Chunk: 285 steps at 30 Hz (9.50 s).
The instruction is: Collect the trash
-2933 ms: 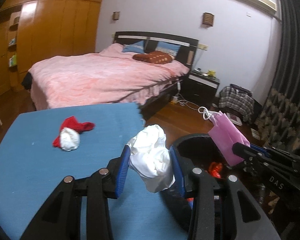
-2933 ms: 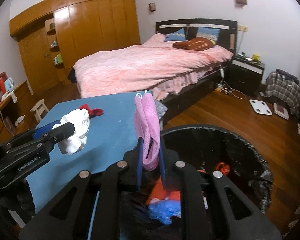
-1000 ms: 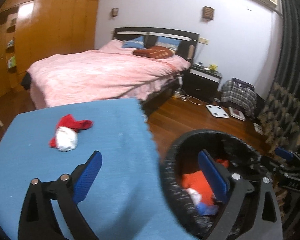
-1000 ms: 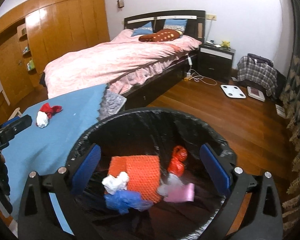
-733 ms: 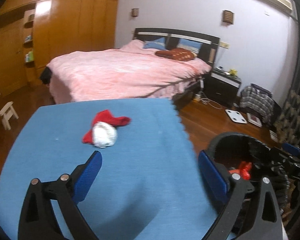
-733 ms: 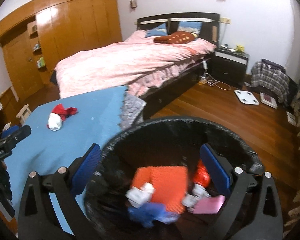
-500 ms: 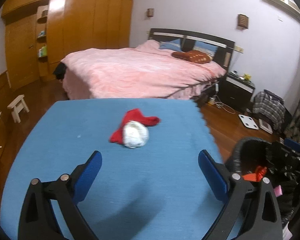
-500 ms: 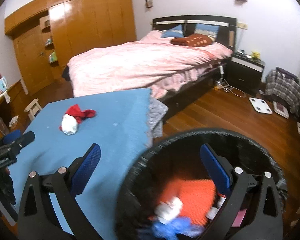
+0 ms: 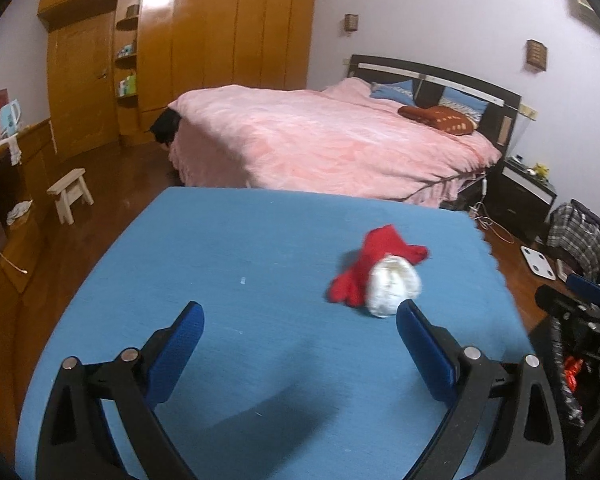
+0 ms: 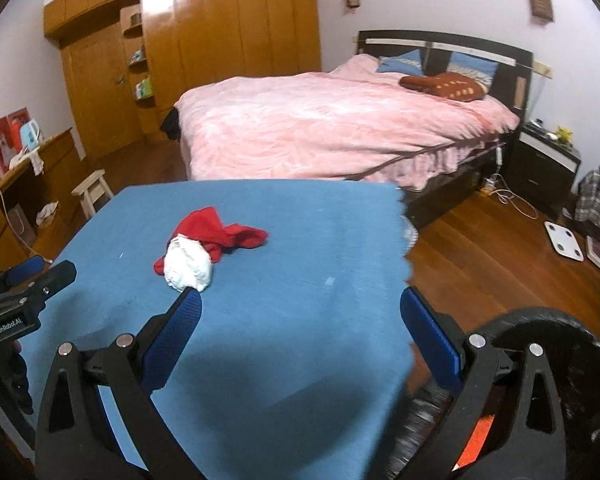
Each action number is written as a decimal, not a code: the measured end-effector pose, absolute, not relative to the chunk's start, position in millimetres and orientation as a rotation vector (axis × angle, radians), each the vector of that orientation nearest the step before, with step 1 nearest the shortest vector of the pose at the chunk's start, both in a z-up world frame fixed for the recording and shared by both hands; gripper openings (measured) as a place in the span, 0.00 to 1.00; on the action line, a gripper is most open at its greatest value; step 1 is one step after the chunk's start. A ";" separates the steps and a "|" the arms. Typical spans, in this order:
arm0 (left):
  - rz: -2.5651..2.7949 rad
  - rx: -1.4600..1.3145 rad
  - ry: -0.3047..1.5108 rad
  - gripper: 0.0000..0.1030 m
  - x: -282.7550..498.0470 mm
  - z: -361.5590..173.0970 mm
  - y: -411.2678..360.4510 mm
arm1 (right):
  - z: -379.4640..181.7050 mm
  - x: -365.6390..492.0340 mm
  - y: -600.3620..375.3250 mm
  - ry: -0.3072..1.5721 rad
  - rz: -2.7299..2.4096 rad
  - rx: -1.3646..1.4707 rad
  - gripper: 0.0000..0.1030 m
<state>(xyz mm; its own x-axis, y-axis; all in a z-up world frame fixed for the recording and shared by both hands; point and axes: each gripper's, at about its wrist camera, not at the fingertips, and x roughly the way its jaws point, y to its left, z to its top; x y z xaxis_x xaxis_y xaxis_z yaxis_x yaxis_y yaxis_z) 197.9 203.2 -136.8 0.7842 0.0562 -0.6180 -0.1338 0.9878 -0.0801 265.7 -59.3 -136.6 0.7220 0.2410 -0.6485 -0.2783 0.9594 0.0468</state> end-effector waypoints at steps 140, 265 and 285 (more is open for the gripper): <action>-0.209 -0.105 0.607 0.06 129.5 -69.0 59.2 | -55.3 132.5 -175.6 0.646 0.272 0.033 0.31; -0.290 -0.012 0.518 0.94 14.8 -5.5 -15.5 | 6.7 8.2 -241.1 0.577 0.109 0.031 0.95; -0.287 -0.018 0.510 0.94 13.4 0.0 -11.4 | 8.1 7.8 -234.1 0.578 0.115 0.024 0.95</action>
<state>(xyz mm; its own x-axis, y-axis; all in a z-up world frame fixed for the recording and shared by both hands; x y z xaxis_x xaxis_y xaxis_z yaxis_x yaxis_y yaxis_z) 13.4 -11.4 0.0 0.8339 -0.2750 -0.4786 0.2662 0.9599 -0.0877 7.8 -234.1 8.1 0.8314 0.1153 -0.5435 -0.1018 0.9933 0.0549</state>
